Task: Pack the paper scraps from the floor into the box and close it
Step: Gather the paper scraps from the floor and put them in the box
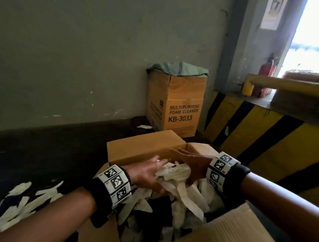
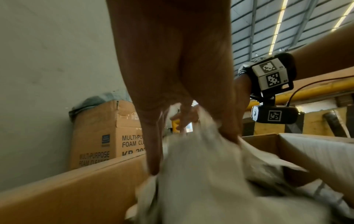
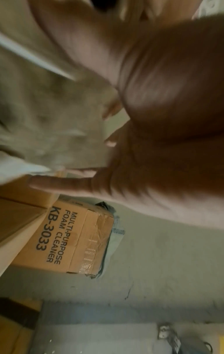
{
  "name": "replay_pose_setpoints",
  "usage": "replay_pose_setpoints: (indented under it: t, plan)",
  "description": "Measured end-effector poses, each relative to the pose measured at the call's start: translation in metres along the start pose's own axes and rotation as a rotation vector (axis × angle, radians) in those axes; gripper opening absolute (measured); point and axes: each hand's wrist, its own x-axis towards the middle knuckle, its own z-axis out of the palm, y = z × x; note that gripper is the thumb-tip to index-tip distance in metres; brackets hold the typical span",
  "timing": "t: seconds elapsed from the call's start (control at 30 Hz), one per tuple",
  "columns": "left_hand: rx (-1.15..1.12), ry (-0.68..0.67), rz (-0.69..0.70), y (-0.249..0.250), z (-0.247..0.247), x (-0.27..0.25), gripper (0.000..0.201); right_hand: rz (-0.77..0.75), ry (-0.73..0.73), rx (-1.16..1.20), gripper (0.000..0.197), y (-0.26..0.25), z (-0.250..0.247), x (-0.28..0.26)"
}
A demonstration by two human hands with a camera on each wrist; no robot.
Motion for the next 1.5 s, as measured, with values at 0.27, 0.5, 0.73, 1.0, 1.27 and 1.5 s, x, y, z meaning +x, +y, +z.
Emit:
replay_pose_setpoints:
  t: [0.27, 0.5, 0.73, 1.0, 1.27, 1.5]
  plan:
    - [0.059, -0.083, 0.053, -0.001, -0.013, -0.022, 0.096, 0.080, -0.046, 0.045, 0.099, -0.006, -0.005, -0.002]
    - [0.081, 0.109, -0.028, -0.021, -0.038, -0.115, 0.082, -0.177, 0.033, -0.050, 0.090, -0.081, -0.015, 0.016]
    - [0.100, 0.201, -0.282, -0.104, -0.025, -0.232, 0.085, -0.380, 0.038, -0.055, 0.093, -0.206, 0.002, 0.061]
    - [-0.035, 0.194, -0.379, -0.235, 0.054, -0.366, 0.089, -0.399, -0.024, -0.056, 0.098, -0.368, 0.063, 0.113]
    - [-0.050, -0.081, -0.452, -0.313, 0.185, -0.440, 0.127, 0.113, -0.147, 0.011, 0.116, -0.408, 0.224, 0.133]
    - [-0.255, -0.019, -0.526, -0.331, 0.225, -0.429, 0.121, 0.683, -0.011, 0.271, 0.104, -0.384, 0.288, 0.151]
